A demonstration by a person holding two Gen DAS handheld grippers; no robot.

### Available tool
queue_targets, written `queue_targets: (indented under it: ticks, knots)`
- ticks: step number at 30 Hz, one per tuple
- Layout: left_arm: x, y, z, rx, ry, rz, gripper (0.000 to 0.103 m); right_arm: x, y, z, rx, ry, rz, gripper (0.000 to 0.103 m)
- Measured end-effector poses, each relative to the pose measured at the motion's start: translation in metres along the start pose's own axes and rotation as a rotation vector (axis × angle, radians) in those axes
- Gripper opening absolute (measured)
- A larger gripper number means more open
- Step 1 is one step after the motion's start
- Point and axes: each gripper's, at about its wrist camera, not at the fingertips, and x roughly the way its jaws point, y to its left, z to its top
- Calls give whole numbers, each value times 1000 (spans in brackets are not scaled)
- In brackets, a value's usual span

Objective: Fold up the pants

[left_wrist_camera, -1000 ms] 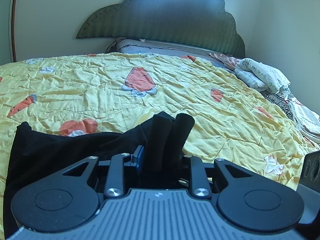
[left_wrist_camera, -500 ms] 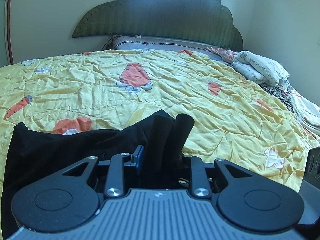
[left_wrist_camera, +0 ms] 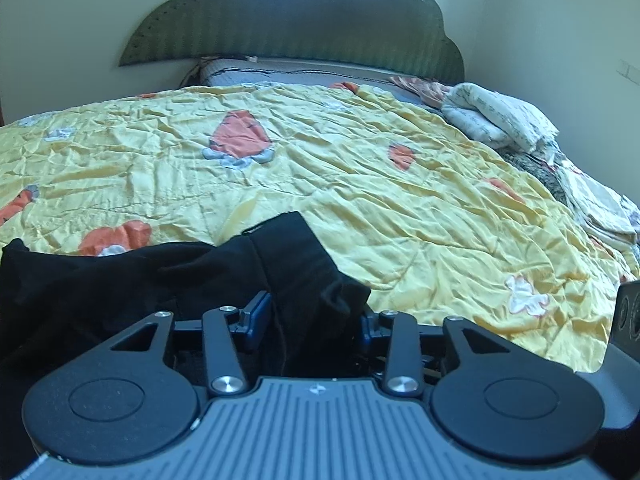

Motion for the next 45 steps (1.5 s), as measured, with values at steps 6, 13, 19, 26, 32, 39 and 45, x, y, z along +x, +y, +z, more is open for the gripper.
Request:
queue_targets:
  ticks: [6,13,19,26,32,39,45]
  knots:
    - [-18,11,8,-82,-1,-130,54,-18,-10,0,-28,-30,-99,15]
    - [-55,61,23,-180,-61,-15,58,-48,-23,2,11,-155,-235,15]
    - [-72,114,-6,-240,-36,181,59,-61,-21,-4,140,-128,112,68]
    - [-78,130,-35,-248,7,223,59,-58,-3,-18,140,-67,186,68]
    - [-72,116,-39,-201,21,215,60,-54,4,-26,96,-26,132,68]
    - [-73,114,-43,-199,26,208,60,-36,10,-16,96,-51,141,67]
    - [-73,115,-42,-187,12,222,63,-31,0,-24,137,-26,156,60]
